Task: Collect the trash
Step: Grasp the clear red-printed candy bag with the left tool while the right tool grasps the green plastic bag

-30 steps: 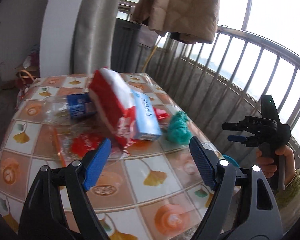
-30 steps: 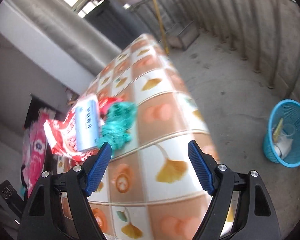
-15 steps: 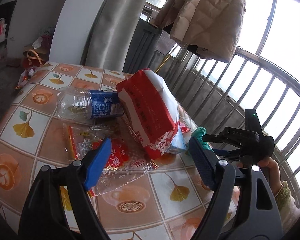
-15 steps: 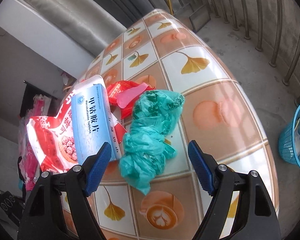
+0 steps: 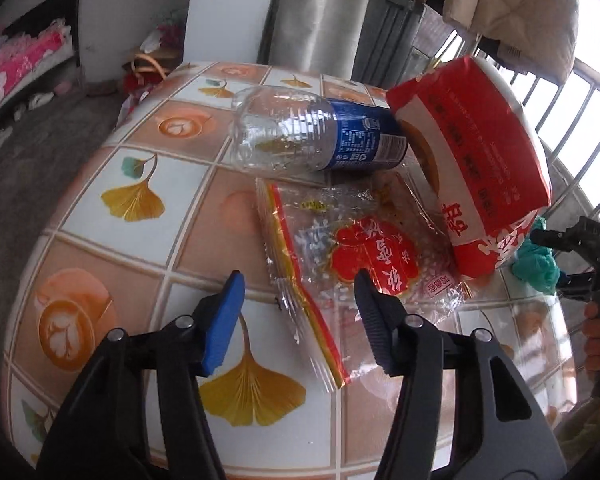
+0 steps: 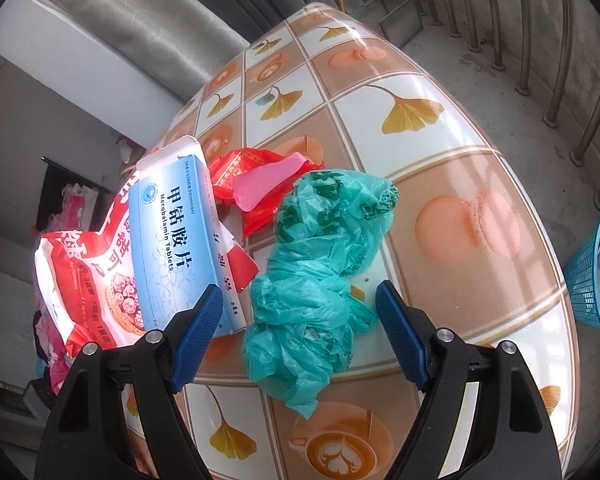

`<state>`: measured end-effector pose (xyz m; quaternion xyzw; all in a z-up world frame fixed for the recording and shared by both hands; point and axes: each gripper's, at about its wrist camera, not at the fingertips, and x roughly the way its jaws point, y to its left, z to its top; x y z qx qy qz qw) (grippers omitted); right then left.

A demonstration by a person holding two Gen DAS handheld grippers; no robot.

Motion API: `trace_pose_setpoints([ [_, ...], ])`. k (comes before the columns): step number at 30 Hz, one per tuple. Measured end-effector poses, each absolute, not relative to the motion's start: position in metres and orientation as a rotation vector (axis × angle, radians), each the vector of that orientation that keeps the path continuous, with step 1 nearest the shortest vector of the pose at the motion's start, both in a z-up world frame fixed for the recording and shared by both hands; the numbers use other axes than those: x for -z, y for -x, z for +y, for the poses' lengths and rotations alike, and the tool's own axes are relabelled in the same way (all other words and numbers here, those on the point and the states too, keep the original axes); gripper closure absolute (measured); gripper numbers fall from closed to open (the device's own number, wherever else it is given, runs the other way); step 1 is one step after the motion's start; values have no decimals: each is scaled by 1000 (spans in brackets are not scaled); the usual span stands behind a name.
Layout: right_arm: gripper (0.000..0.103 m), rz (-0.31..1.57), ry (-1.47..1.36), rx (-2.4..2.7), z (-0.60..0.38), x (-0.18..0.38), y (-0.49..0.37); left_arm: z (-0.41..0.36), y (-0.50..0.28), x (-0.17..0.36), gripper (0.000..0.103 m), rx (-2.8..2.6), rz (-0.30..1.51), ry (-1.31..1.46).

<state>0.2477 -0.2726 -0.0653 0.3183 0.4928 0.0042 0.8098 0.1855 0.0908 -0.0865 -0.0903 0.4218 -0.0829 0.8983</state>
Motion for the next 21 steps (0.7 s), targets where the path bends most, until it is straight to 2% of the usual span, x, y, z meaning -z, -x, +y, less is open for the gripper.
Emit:
trace_pose_setpoints([
  [1,26,1053,-681,-9,-273,65,-247,89,-185,87,55,166,869,169],
  [6,26,1052,-678,-10,-272,65,-248,78,-184,89,80,139,871,83],
  [14,26,1051,-661,-15,-271,65,-248,79,-183,86,94,125,864,66],
  [16,27,1049,-662,-12,-271,65,-247,82,-183,86,95,132,861,80],
  [21,39,1053,-662,-11,-273,66,-247,87,-179,82,96,148,835,98],
])
